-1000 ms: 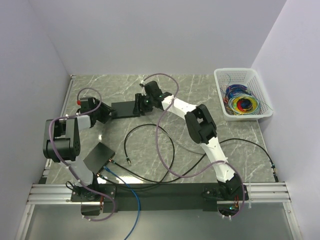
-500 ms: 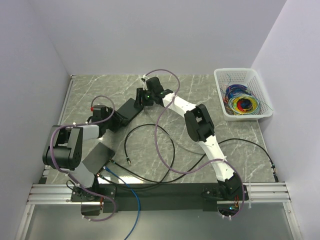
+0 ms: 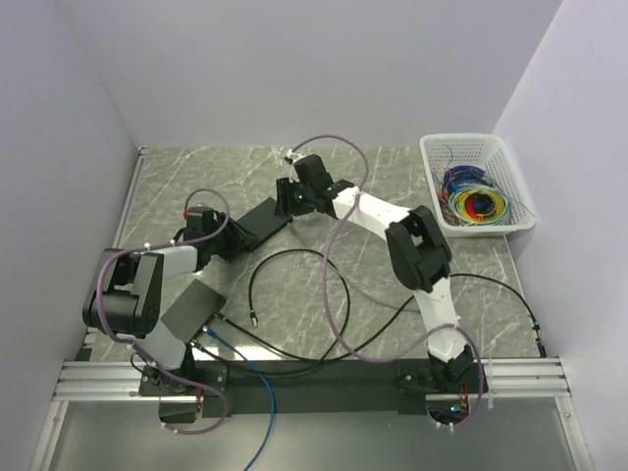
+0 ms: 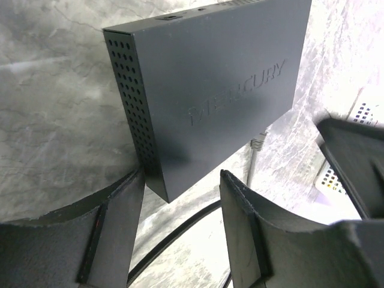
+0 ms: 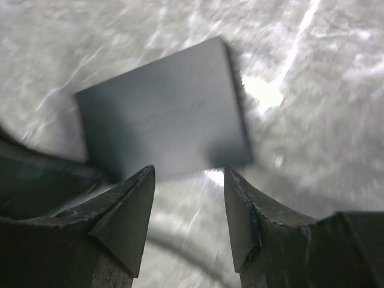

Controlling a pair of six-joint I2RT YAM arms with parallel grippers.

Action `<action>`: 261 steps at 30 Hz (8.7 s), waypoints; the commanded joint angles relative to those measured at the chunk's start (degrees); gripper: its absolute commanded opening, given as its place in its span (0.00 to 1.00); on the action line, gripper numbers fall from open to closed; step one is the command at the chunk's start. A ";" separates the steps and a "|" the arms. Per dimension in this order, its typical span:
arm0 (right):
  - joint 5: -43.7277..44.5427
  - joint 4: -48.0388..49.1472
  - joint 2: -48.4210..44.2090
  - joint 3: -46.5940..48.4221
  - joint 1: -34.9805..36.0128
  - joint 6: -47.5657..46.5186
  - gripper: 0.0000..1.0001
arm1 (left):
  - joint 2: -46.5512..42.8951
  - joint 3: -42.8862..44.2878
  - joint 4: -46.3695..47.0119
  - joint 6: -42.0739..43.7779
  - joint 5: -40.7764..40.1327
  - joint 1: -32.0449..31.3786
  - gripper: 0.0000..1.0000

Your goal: Insert the plug into the switch port

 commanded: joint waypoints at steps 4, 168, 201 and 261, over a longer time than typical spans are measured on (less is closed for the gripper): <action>5.39 4.36 -10.95 -9.65 1.26 -1.36 0.56 | -0.07 3.13 2.16 -0.33 2.13 -0.49 0.58; -41.89 79.78 -25.80 -44.03 -9.55 38.91 0.00 | -4.99 8.31 48.77 -3.52 24.12 -9.98 0.19; 11.81 3.13 -11.75 -18.29 10.14 -11.64 0.00 | 5.28 15.79 5.23 14.97 -7.09 4.61 0.60; 16.20 -11.90 2.40 7.47 13.13 -14.19 0.00 | 23.57 24.76 1.81 17.87 1.78 2.50 0.53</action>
